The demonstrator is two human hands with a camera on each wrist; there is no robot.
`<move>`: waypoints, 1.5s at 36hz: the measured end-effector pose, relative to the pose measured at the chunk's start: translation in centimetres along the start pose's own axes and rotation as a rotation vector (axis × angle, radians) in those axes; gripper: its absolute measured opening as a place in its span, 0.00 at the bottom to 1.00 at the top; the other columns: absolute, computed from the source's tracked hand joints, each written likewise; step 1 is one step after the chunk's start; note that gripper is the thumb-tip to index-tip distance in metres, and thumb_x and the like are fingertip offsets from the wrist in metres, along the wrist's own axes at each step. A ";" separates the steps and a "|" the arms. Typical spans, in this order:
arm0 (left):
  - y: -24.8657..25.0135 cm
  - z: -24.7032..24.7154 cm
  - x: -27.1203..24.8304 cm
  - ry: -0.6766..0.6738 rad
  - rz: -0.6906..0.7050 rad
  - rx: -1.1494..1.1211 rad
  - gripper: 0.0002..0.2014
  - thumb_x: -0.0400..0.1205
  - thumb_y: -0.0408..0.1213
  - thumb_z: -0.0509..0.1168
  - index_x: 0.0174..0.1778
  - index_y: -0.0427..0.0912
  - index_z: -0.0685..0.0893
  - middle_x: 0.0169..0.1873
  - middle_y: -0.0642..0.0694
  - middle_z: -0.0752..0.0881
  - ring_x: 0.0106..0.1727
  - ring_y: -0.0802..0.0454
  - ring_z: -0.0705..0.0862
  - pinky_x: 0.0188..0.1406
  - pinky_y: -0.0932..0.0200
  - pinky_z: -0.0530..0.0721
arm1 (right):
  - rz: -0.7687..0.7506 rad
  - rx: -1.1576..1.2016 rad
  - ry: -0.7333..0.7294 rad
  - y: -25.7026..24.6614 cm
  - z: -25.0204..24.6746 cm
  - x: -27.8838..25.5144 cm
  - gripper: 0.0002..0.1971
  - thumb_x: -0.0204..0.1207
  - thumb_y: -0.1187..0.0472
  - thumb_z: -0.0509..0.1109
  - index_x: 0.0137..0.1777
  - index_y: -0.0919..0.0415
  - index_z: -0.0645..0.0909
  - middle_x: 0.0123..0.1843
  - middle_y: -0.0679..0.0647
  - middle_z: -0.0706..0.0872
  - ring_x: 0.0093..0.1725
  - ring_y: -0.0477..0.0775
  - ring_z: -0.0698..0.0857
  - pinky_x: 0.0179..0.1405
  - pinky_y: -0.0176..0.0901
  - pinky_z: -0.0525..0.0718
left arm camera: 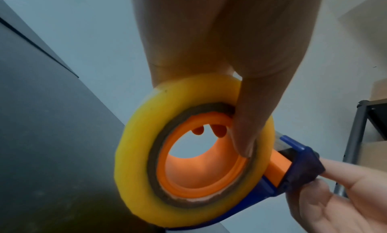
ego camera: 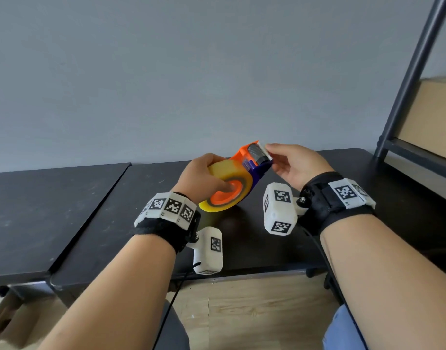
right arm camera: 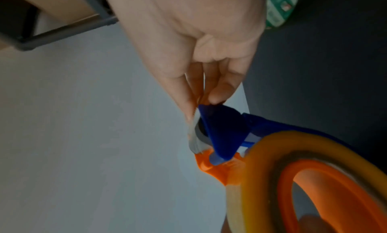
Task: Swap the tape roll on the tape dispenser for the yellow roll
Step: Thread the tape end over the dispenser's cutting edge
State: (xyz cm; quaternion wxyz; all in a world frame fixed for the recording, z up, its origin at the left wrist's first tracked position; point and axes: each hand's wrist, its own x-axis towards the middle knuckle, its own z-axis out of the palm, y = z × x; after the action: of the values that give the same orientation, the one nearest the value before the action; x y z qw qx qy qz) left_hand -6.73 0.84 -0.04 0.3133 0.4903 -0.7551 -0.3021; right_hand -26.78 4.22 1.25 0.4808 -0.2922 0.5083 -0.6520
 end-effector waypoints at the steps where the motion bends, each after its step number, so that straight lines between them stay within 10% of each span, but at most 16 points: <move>1: -0.1 -0.1 0.0 -0.002 -0.004 -0.008 0.28 0.66 0.33 0.80 0.62 0.52 0.81 0.46 0.51 0.86 0.49 0.48 0.86 0.45 0.56 0.83 | 0.042 0.029 -0.015 0.1 0.0 0.0 0.03 0.75 0.65 0.75 0.47 0.61 0.87 0.34 0.51 0.92 0.30 0.43 0.87 0.24 0.31 0.82; 13: -0.6 -0.6 -0.2 -0.005 -0.014 -0.045 0.31 0.66 0.36 0.81 0.65 0.51 0.82 0.52 0.49 0.88 0.52 0.49 0.87 0.53 0.52 0.86 | 0.299 0.156 -0.200 0.8 0.6 -0.8 0.09 0.79 0.55 0.72 0.47 0.62 0.83 0.25 0.54 0.85 0.15 0.50 0.83 0.15 0.35 0.80; 21: -0.6 -0.5 -0.3 -0.003 -0.011 -0.060 0.29 0.66 0.35 0.81 0.63 0.52 0.82 0.52 0.49 0.88 0.52 0.48 0.87 0.53 0.51 0.86 | 0.218 0.103 -0.109 0.7 0.9 -0.5 0.10 0.77 0.58 0.74 0.55 0.62 0.86 0.43 0.52 0.88 0.52 0.51 0.84 0.50 0.41 0.79; 27: -0.8 -0.6 -0.4 0.009 -0.029 -0.082 0.30 0.65 0.36 0.82 0.63 0.51 0.82 0.54 0.47 0.89 0.54 0.46 0.88 0.59 0.44 0.87 | 0.278 0.112 -0.246 0.7 1.0 -1.1 0.11 0.82 0.57 0.67 0.47 0.66 0.82 0.30 0.58 0.86 0.17 0.51 0.84 0.16 0.35 0.80; 32: -0.8 -0.6 -0.5 0.014 -0.031 -0.092 0.30 0.65 0.35 0.81 0.64 0.51 0.82 0.54 0.47 0.88 0.55 0.46 0.87 0.60 0.42 0.86 | 0.239 0.114 -0.202 0.7 0.9 -0.7 0.14 0.81 0.56 0.69 0.62 0.62 0.84 0.47 0.57 0.87 0.26 0.50 0.88 0.23 0.38 0.85; 38: -0.8 -0.6 -0.6 0.012 -0.029 -0.090 0.30 0.65 0.36 0.81 0.64 0.52 0.82 0.55 0.47 0.88 0.55 0.46 0.87 0.59 0.43 0.86 | 0.297 0.139 -0.100 1.5 0.9 -0.8 0.08 0.82 0.62 0.68 0.53 0.65 0.86 0.37 0.58 0.93 0.31 0.53 0.90 0.22 0.42 0.87; 41: -0.9 -0.5 -0.6 0.017 -0.029 -0.105 0.31 0.65 0.36 0.81 0.64 0.52 0.82 0.54 0.47 0.88 0.55 0.46 0.87 0.59 0.43 0.87 | 0.215 0.026 -0.013 2.1 1.5 -0.7 0.07 0.81 0.64 0.65 0.43 0.57 0.84 0.27 0.50 0.90 0.33 0.46 0.88 0.29 0.40 0.77; 47: -1.1 -0.6 -0.3 0.017 -0.046 -0.134 0.31 0.64 0.37 0.82 0.64 0.52 0.83 0.54 0.46 0.89 0.54 0.45 0.88 0.59 0.43 0.87 | 0.009 -0.079 0.148 1.0 1.6 -0.4 0.10 0.82 0.69 0.62 0.45 0.56 0.82 0.50 0.55 0.88 0.53 0.53 0.87 0.38 0.41 0.80; 54: -1.4 -0.6 -0.1 0.014 -0.057 -0.182 0.31 0.64 0.36 0.82 0.64 0.52 0.83 0.53 0.45 0.89 0.54 0.44 0.89 0.59 0.42 0.87 | -0.347 -0.284 0.159 0.6 1.5 -0.8 0.17 0.74 0.73 0.59 0.44 0.55 0.87 0.45 0.47 0.85 0.48 0.49 0.83 0.43 0.38 0.78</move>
State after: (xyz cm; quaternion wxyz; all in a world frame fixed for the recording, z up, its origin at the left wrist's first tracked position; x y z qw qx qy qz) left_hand -5.45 0.37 -0.79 0.3531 0.4832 -0.7080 -0.3748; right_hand -24.95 4.38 1.25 0.2739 -0.3875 0.5733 -0.6680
